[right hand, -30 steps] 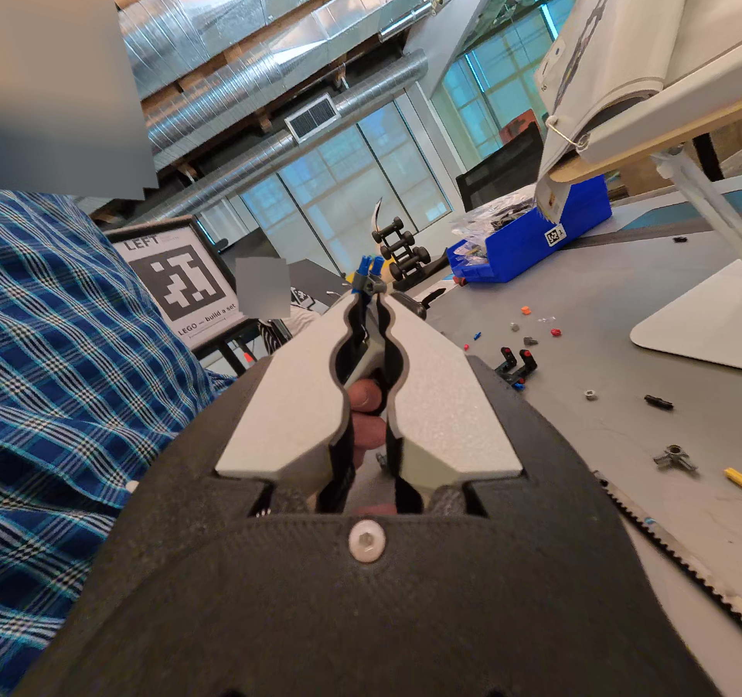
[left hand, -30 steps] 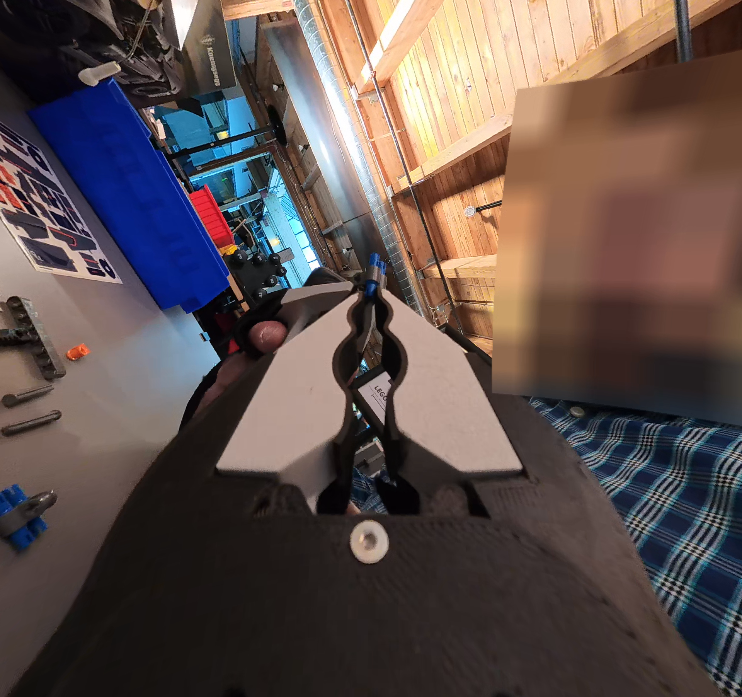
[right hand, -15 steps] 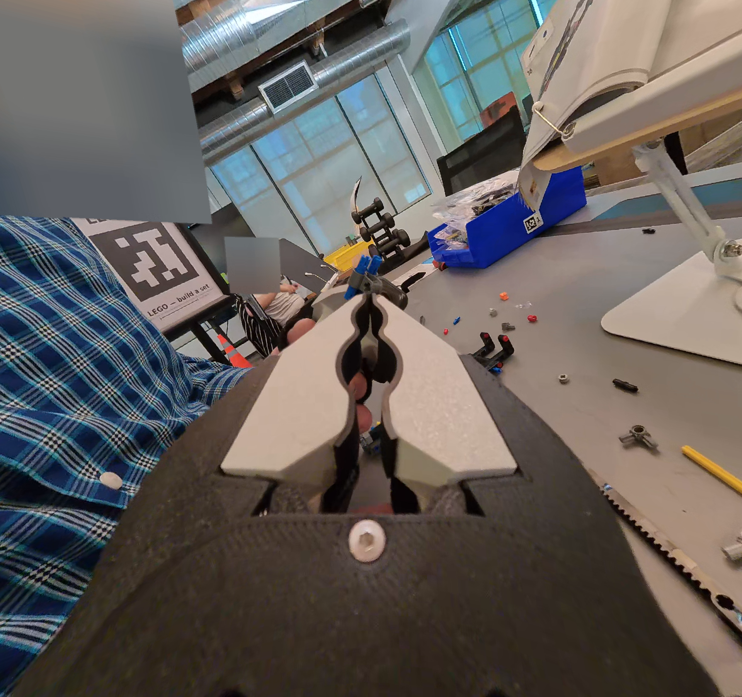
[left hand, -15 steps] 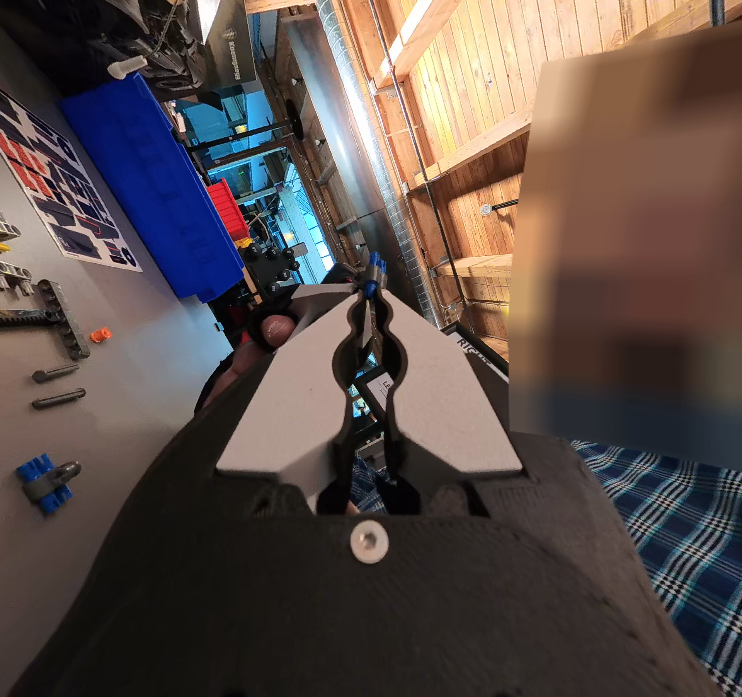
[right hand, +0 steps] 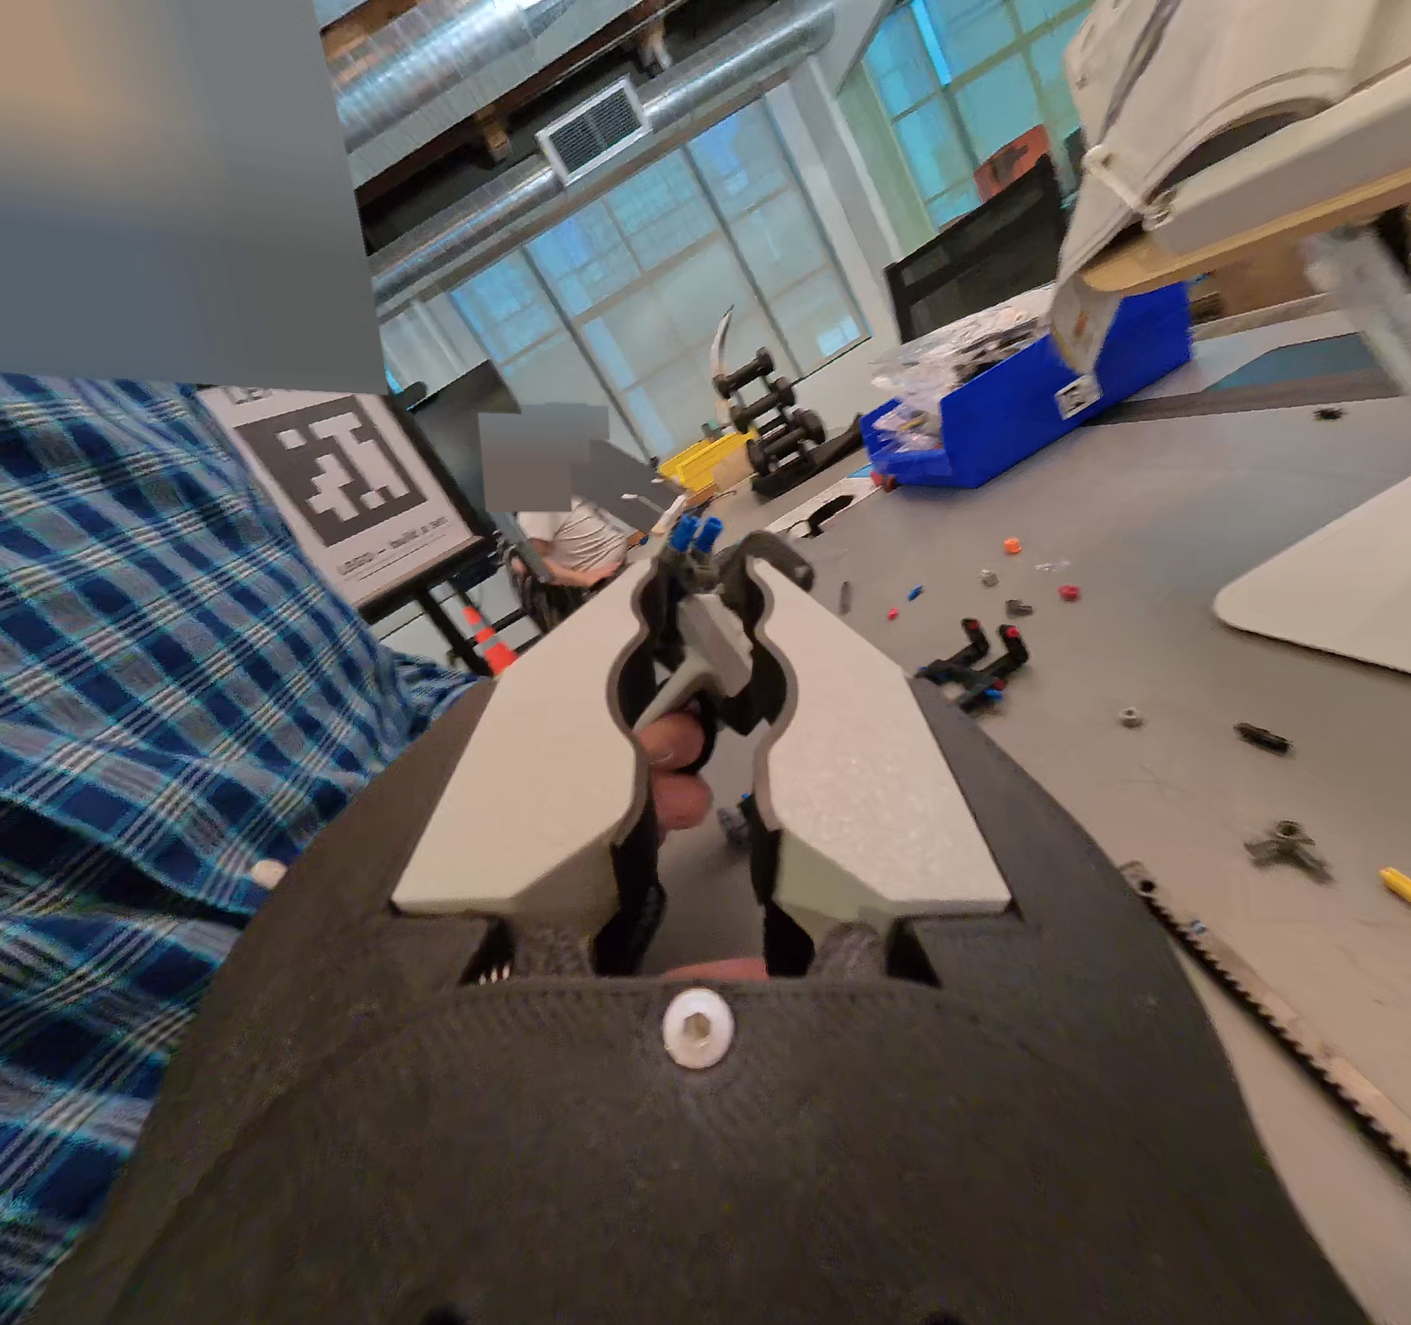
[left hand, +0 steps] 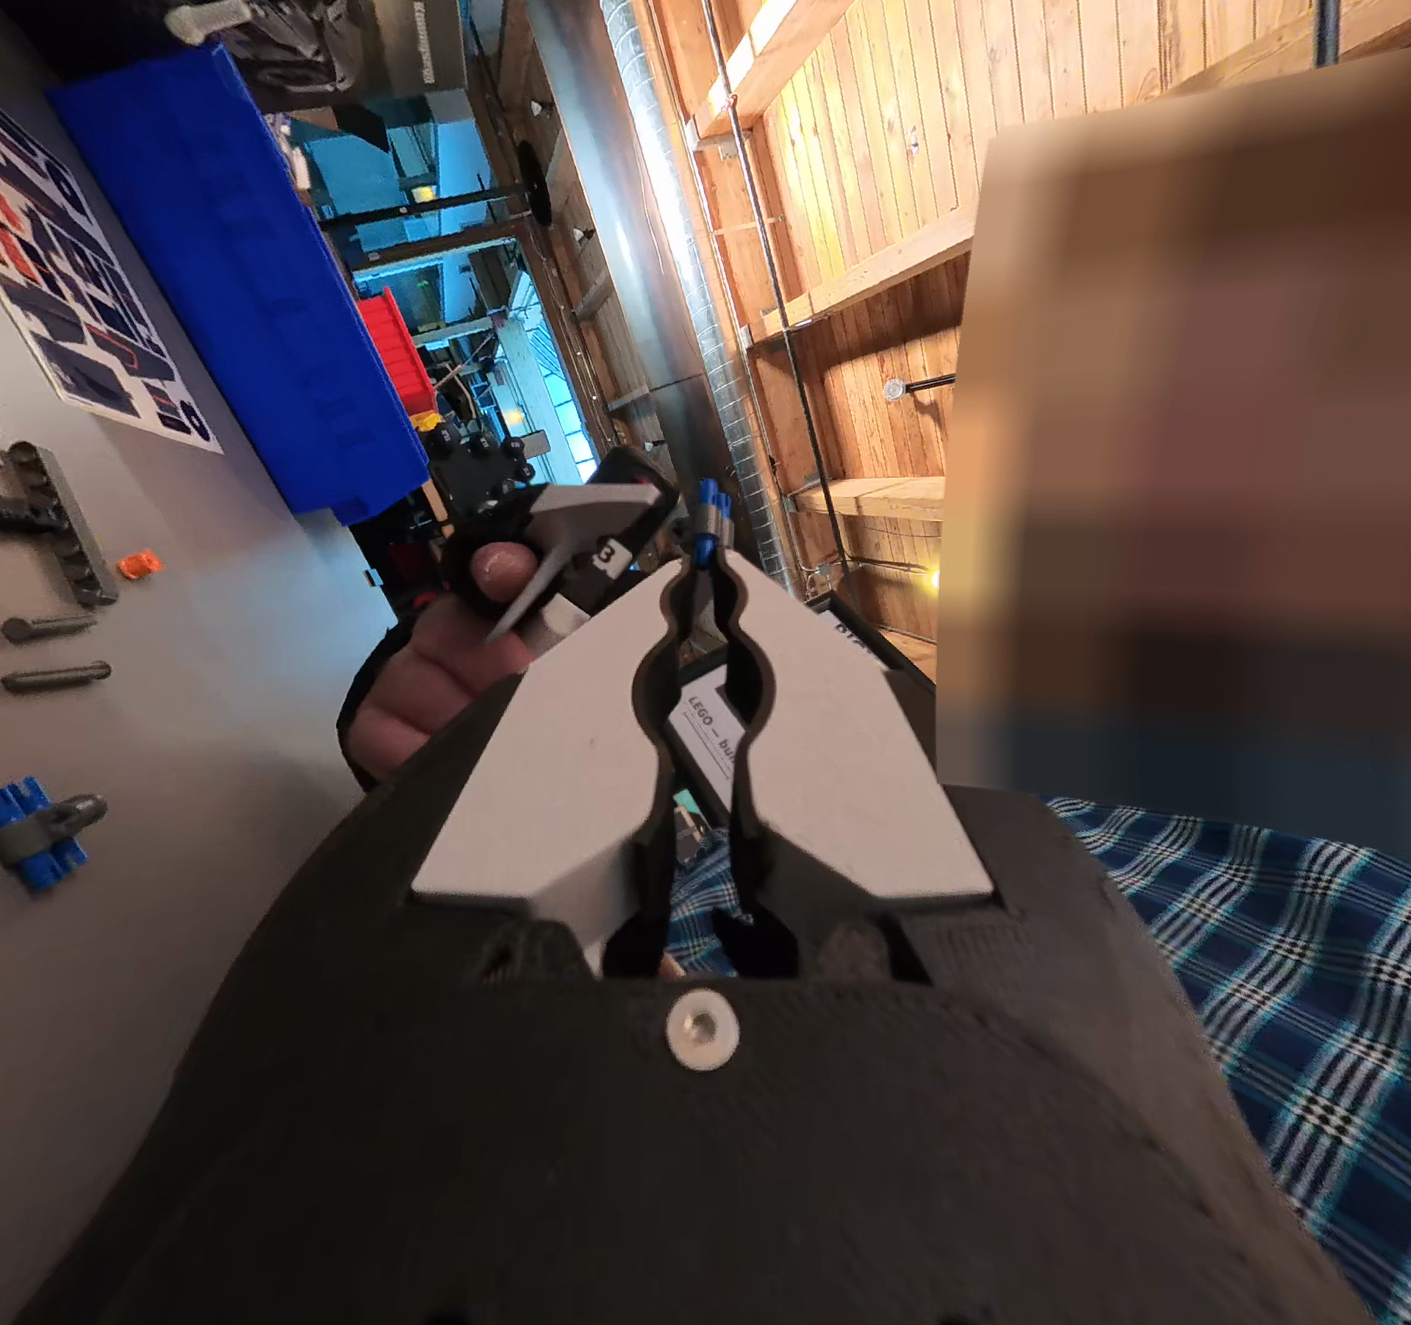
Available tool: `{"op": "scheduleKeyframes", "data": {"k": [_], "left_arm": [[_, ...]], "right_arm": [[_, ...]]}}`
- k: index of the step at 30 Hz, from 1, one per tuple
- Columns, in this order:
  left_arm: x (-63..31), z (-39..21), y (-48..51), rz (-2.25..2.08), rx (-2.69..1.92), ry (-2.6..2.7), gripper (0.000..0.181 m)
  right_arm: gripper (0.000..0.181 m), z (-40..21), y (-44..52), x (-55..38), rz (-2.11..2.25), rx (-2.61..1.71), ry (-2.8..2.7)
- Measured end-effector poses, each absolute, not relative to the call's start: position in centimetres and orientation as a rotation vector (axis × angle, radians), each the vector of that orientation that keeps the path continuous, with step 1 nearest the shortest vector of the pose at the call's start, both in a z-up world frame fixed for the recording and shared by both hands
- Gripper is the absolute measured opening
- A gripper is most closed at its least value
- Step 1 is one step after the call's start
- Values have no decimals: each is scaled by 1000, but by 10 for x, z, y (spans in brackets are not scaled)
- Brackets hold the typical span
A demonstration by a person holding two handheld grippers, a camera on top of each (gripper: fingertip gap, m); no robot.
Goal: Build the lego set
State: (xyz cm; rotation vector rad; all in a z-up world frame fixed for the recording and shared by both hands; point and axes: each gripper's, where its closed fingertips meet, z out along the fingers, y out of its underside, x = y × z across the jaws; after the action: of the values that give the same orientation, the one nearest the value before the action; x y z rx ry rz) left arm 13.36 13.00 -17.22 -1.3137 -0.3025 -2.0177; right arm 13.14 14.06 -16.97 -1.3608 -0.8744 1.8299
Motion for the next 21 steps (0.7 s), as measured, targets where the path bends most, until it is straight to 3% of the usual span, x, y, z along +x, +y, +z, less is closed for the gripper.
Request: {"op": "scheduleKeyframes", "data": {"k": [13,16,21], "left_arm": [[138,-177,129,-2000,-1363,-294,3],[137,-182,131,-1821,-1459,-233,17],[125,-187,134,-1236,-1628,-15,23]], "right_arm": [[13,-173,132,130,1964,-1387,-869],[13,-171,138,129,1984,-1408,-799],[12,-173,153,130,2013,-1496,-635]]}}
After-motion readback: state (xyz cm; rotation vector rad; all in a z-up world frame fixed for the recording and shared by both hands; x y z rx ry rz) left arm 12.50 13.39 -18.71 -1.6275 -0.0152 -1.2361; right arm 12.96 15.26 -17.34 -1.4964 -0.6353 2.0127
